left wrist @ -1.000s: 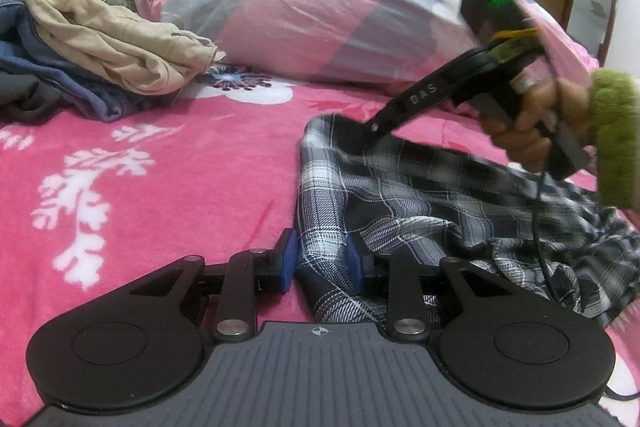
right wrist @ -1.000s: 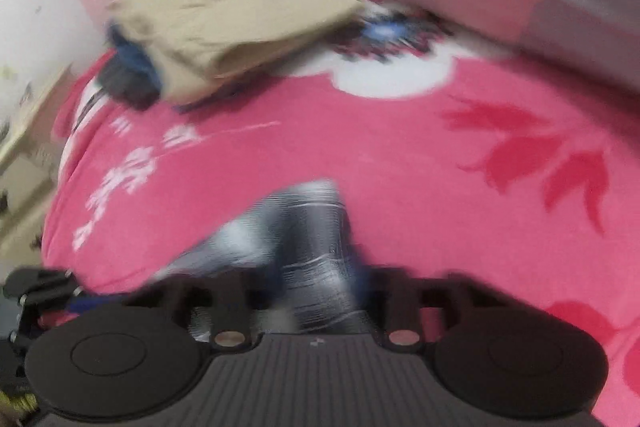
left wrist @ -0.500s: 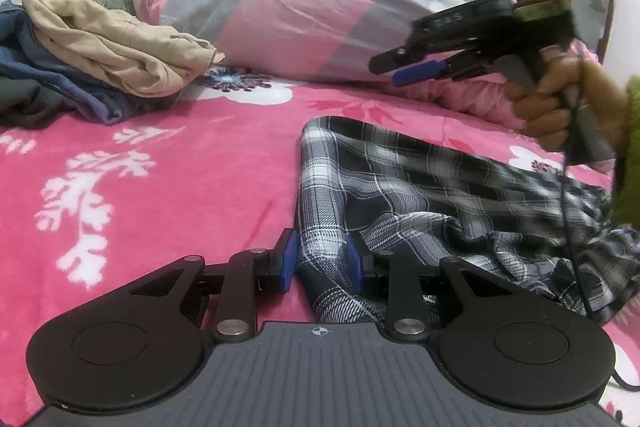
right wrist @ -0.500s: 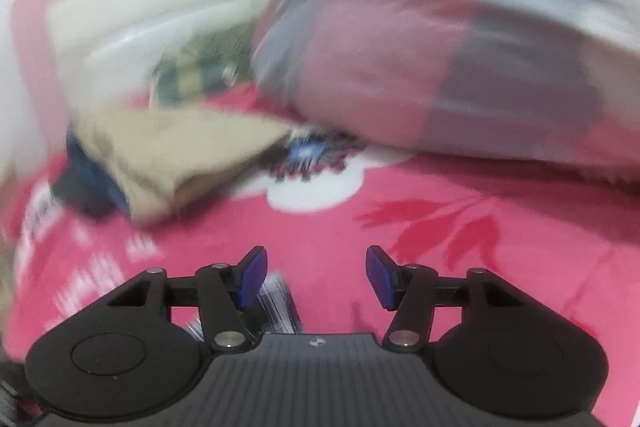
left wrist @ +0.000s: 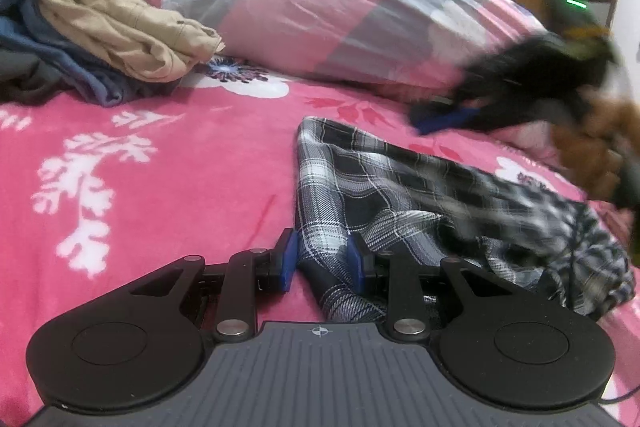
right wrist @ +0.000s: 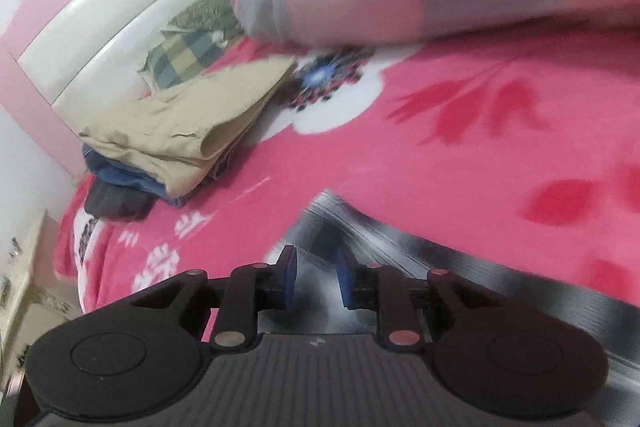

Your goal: Fold clothes

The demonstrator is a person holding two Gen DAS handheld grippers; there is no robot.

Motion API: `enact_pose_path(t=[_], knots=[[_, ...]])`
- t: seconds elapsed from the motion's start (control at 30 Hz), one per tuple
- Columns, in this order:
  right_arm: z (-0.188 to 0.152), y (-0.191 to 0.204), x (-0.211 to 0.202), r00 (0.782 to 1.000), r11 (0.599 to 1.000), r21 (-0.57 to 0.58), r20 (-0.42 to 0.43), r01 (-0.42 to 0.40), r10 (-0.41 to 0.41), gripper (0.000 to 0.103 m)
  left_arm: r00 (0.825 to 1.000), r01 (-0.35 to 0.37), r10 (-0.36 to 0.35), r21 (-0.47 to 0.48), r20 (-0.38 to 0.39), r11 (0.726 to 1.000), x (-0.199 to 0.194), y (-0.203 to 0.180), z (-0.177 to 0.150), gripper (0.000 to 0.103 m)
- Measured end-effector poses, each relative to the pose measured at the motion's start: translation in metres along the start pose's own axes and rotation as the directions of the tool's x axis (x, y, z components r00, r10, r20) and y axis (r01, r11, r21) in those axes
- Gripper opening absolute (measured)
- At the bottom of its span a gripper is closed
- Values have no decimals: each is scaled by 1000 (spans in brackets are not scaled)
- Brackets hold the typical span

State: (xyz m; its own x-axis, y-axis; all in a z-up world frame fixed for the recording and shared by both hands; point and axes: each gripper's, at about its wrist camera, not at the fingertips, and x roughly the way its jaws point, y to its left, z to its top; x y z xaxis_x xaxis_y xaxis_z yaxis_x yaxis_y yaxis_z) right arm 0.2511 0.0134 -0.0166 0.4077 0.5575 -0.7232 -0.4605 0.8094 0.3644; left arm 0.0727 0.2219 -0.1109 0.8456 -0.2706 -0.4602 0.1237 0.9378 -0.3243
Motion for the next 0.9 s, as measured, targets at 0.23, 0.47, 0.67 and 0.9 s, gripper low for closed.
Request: enact_pose_path(t=[0.23, 0.47, 0.67, 0.9], knots=[[-28, -44, 2, 963, 965, 36, -83, 261, -257, 20, 1000, -6, 6, -7, -2, 1000, 0, -1, 0, 29], [-12, -91, -42, 989, 945, 305, 45, 118, -138, 23, 1000, 12, -12, -18, -2, 1000, 0, 4, -1, 29], [-15, -95, -4, 954, 943, 142, -36, 300, -298, 16, 1000, 12, -12, -12, -2, 1000, 0, 4, -1, 29], [-5, -86, -37, 931, 933, 86, 80, 349, -355, 15, 1000, 26, -26, -12, -2, 1000, -1, 6, -2, 29]])
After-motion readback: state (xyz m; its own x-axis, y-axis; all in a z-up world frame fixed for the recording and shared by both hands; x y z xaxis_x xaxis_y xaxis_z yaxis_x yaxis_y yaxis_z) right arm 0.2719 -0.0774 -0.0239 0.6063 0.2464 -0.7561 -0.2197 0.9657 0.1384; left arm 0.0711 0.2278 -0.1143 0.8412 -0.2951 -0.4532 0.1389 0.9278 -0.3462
